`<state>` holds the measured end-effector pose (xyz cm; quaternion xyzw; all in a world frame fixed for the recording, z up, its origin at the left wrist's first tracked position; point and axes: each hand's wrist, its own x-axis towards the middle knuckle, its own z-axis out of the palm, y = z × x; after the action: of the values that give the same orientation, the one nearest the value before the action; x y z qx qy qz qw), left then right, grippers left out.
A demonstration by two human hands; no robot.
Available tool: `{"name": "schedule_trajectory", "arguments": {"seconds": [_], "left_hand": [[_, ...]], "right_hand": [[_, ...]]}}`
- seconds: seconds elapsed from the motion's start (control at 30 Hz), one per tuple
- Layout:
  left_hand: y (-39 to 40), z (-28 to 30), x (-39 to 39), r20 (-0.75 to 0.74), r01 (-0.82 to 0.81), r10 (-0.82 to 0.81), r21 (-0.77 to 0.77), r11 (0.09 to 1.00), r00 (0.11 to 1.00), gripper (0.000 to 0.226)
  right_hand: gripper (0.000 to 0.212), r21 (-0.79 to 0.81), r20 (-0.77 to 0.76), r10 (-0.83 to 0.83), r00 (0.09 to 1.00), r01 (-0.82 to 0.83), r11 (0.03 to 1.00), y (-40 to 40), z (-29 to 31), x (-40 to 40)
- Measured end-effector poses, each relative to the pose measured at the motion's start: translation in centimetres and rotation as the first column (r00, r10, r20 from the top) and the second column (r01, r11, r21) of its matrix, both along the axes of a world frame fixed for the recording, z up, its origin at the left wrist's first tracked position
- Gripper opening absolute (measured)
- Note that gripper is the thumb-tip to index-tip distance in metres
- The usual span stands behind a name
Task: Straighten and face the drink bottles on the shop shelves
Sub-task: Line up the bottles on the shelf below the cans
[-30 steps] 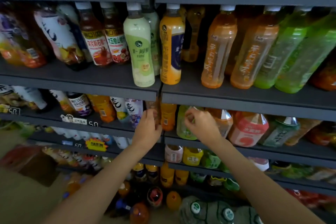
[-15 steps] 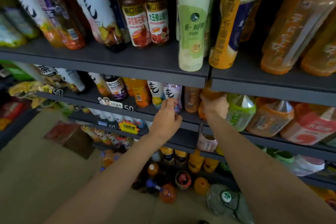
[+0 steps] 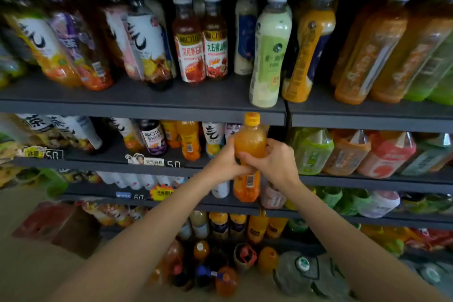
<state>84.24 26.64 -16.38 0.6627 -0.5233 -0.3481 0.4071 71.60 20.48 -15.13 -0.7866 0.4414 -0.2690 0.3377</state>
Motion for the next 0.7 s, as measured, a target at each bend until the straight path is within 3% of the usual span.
{"name": "schedule_trajectory", "arguments": {"seconds": [0.1, 0.17, 0.27, 0.4, 0.53, 0.7], "left_hand": [[2.2, 3.7, 2.6, -0.061, -0.090, 0.086, -0.083, 0.992, 0.994, 0.049], [3.6, 6.4, 4.3, -0.064, -0.181, 0.174, -0.147, 0.972, 0.983, 0.040], [5.6, 9.8, 7.0, -0.095, -0.364, 0.351, -0.220, 0.905, 0.931, 0.041], [9.1, 11.9, 10.5, -0.113, -0.542, 0.536, -0.309, 0.781, 0.837, 0.037], [11.5, 12.6, 15.0, -0.135, -0.708, 0.710, -0.320, 0.629, 0.691, 0.035], [13.6, 12.9, 21.6, -0.286, -0.832, 0.787, -0.289, 0.473, 0.546, 0.049]], "right_hand": [[0.044, -0.070, -0.014, 0.212, 0.977, -0.213, 0.975, 1.0, 5.3, 2.2], [0.039, -0.088, 0.057, 0.322, 0.945, -0.316, 0.945, 1.5, 8.5, 4.2], [0.031, -0.078, 0.202, 0.437, 0.876, -0.431, 0.899, 2.2, 11.7, 8.2], [0.042, 0.050, 0.325, 0.539, 0.777, -0.583, 0.811, 4.0, 11.9, 12.7], [0.035, 0.098, 0.191, 0.608, 0.771, -0.631, 0.770, 4.7, 12.3, 16.2], [0.027, 0.099, 0.157, 0.534, 0.830, -0.552, 0.828, 4.7, 13.8, 22.7]]}}
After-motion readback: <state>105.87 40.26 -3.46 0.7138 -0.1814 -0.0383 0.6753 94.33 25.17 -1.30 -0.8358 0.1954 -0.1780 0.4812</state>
